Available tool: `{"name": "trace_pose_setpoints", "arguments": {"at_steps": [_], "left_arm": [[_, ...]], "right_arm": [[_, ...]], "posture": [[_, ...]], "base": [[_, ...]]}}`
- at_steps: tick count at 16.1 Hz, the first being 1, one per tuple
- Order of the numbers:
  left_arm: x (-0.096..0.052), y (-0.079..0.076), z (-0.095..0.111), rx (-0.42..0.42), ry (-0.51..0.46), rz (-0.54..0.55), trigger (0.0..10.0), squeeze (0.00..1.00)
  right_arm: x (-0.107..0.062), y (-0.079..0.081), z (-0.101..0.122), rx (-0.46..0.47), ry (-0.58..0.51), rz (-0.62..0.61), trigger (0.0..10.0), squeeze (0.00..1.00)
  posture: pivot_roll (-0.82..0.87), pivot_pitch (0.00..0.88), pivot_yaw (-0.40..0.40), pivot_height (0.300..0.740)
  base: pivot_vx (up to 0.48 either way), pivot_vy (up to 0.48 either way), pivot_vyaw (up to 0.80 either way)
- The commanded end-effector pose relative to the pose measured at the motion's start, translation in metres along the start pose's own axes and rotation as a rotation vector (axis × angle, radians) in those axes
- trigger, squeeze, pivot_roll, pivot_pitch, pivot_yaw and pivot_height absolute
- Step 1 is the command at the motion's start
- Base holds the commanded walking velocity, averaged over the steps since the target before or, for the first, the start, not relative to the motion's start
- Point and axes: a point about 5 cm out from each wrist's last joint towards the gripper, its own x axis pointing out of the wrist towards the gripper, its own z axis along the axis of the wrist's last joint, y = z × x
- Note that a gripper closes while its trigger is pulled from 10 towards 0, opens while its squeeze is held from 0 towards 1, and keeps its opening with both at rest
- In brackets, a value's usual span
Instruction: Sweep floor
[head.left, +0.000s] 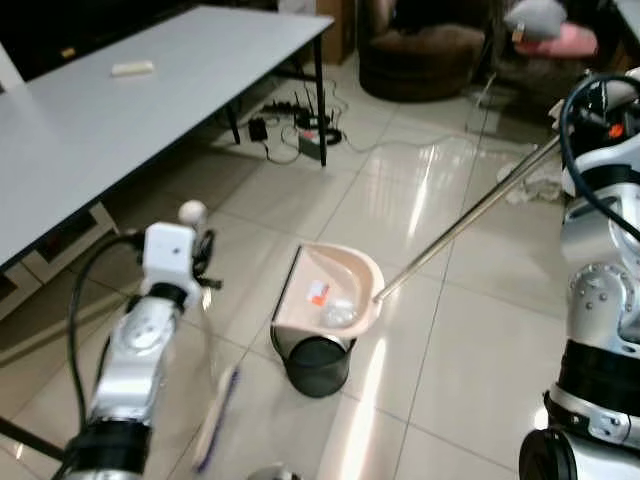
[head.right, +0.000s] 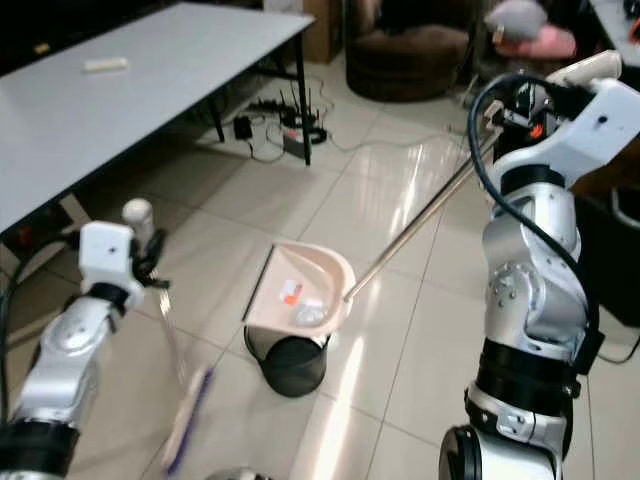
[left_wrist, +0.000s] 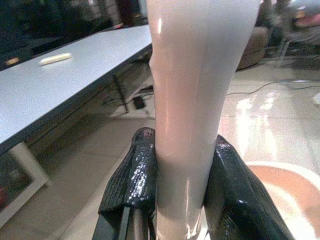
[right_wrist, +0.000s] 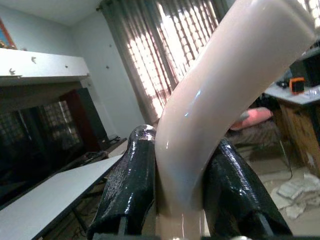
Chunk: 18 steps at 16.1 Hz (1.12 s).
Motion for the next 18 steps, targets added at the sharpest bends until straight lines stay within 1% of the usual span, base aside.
{"name": "trace_pose_setpoints", "arguments": {"at_steps": [1, 3, 5, 6, 7, 10, 12, 15, 16, 18], "left_arm": [[-0.001, 0.008, 0.002, 0.036, -0.002, 0.029, 10.0, 0.0], [-0.004, 0.013, -0.002, 0.049, 0.015, 0.045, 10.0, 0.0], [-0.006, 0.014, -0.003, 0.052, 0.022, 0.05, 10.0, 0.0], [-0.007, 0.013, -0.005, 0.052, 0.027, 0.049, 10.0, 0.0], [-0.007, 0.012, -0.005, 0.056, 0.029, 0.043, 10.0, 0.0], [-0.005, 0.01, -0.002, 0.058, 0.023, 0.035, 10.0, 0.0], [-0.004, 0.008, 0.001, 0.058, 0.015, 0.031, 10.0, 0.0], [-0.006, 0.007, 0.002, 0.057, 0.011, 0.029, 10.0, 0.0], [-0.01, 0.009, 0.0, 0.061, 0.019, 0.028, 10.0, 0.0], [-0.012, 0.01, 0.0, 0.067, 0.023, 0.025, 10.0, 0.0]], "right_arm": [[0.002, 0.007, 0.007, 0.014, -0.062, 0.037, 10.0, 0.0], [0.005, 0.01, -0.001, -0.017, -0.061, 0.063, 10.0, 0.0], [0.009, 0.013, -0.006, -0.048, -0.073, 0.086, 10.0, 0.0], [0.011, 0.018, -0.01, -0.09, -0.079, 0.117, 10.0, 0.0], [0.014, 0.027, -0.013, -0.144, -0.099, 0.178, 10.0, 0.0], [0.019, 0.048, -0.022, -0.217, -0.15, 0.296, 10.0, 0.0], [0.021, 0.061, -0.029, -0.238, -0.178, 0.359, 10.0, 0.0], [0.021, 0.068, -0.035, -0.268, -0.191, 0.401, 10.0, 0.0], [0.018, 0.079, -0.042, -0.305, -0.214, 0.464, 10.0, 0.0], [0.015, 0.086, -0.048, -0.328, -0.224, 0.514, 10.0, 0.0]], "posture": [[0.0, 0.0, 0.059, 0.74], [0.0, 0.0, 0.057, 0.74], [0.0, 0.0, 0.058, 0.74], [0.01, 0.0, 0.059, 0.74], [0.01, 0.0, 0.061, 0.74], [0.02, 0.0, 0.065, 0.74], [0.03, 0.002, 0.06, 0.74], [0.04, 0.013, 0.06, 0.74], [0.05, 0.024, 0.064, 0.74], [0.05, 0.031, 0.066, 0.74]], "base": [[0.0, 0.0, 0.0], [0.0, 0.0, 0.0], [0.0, 0.0, 0.0], [0.0, 0.0, 0.0], [0.0, 0.0, 0.0], [0.0, 0.0, 0.0], [0.0, 0.0, 0.0], [0.0, 0.0, 0.0], [0.0, 0.0, 0.0], [0.0, 0.0, 0.0]]}}
